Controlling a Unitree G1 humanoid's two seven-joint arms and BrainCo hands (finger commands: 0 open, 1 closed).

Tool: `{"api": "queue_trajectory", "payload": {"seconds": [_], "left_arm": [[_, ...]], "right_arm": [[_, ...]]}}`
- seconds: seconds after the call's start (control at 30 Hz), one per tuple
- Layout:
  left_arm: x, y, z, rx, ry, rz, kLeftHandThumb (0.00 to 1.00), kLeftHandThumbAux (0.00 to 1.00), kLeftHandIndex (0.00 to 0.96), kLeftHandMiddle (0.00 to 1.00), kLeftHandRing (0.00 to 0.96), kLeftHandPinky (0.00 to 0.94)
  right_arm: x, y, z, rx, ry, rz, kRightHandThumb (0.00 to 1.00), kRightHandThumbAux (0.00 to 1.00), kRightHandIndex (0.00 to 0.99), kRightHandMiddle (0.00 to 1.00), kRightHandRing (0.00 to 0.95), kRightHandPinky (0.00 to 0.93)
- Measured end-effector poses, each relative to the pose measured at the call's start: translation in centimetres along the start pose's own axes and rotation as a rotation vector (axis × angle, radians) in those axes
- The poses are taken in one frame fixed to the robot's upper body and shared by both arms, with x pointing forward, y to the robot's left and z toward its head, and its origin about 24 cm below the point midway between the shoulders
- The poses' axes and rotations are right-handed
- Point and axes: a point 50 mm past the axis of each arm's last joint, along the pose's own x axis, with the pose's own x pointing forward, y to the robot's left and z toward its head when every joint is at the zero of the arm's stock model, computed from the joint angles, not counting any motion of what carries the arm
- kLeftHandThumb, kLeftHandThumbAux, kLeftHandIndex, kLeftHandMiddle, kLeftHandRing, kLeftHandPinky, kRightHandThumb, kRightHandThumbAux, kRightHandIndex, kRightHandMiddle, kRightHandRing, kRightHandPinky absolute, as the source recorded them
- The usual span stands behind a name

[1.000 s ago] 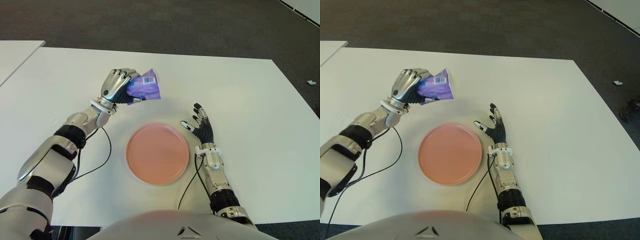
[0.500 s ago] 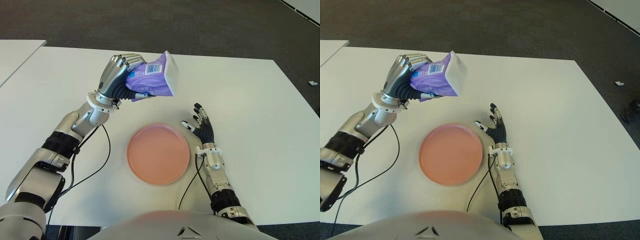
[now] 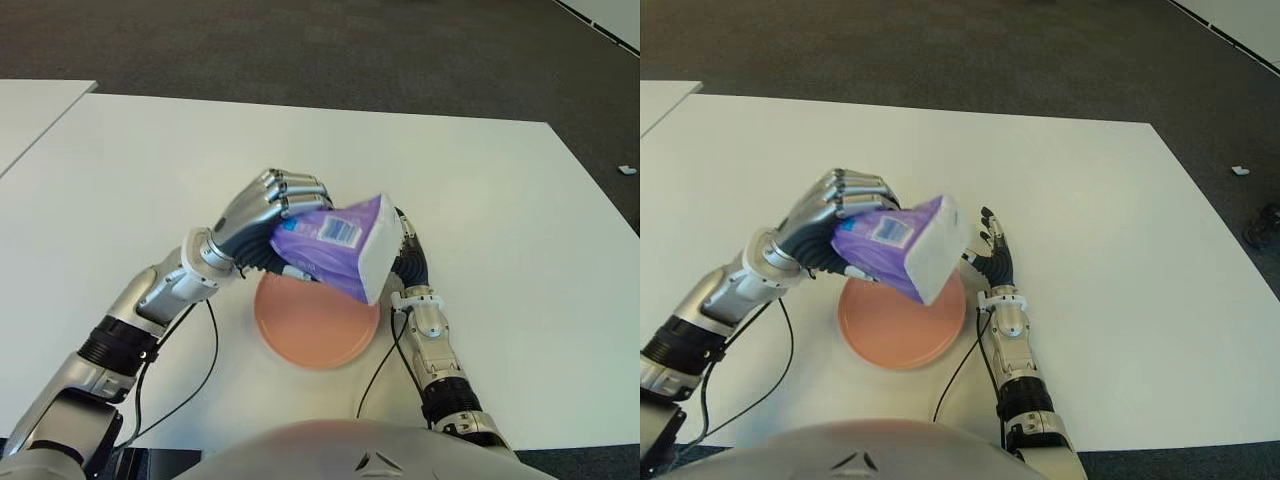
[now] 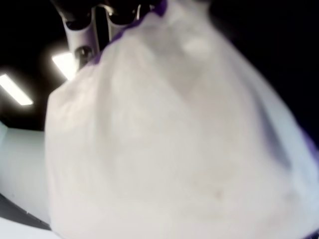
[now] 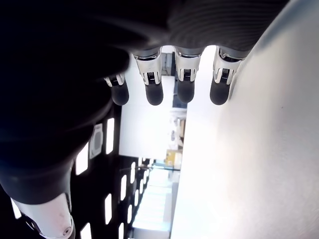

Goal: Put the tissue paper into the plate.

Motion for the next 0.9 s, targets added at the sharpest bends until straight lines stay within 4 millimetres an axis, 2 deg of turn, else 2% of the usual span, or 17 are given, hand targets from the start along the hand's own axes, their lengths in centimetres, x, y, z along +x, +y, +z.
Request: {"api": "queue_trajectory", "payload": {"seconds": [0.57, 0.9], "left_arm": [[-2.4, -3.6, -1.2, 0.110, 0.011, -0.443, 0.747, 0.697, 0.442, 0.817, 0.826, 0.800], [-3.6, -5.4, -1.3, 0.215, -0.023, -0.529, 0.745, 0.697, 0.442, 0.814, 0.825, 0.817]], "right_arm": [[0.1, 0.0, 0.1, -0.005, -0.005, -0.002, 0.019, 0.708, 0.000, 0.012, 0.000, 0.000], [0.1, -0.1, 0.1, -0.008, -0.003, -0.003, 0.022, 0.704, 0.000, 0.015, 0.000, 0.000]]}}
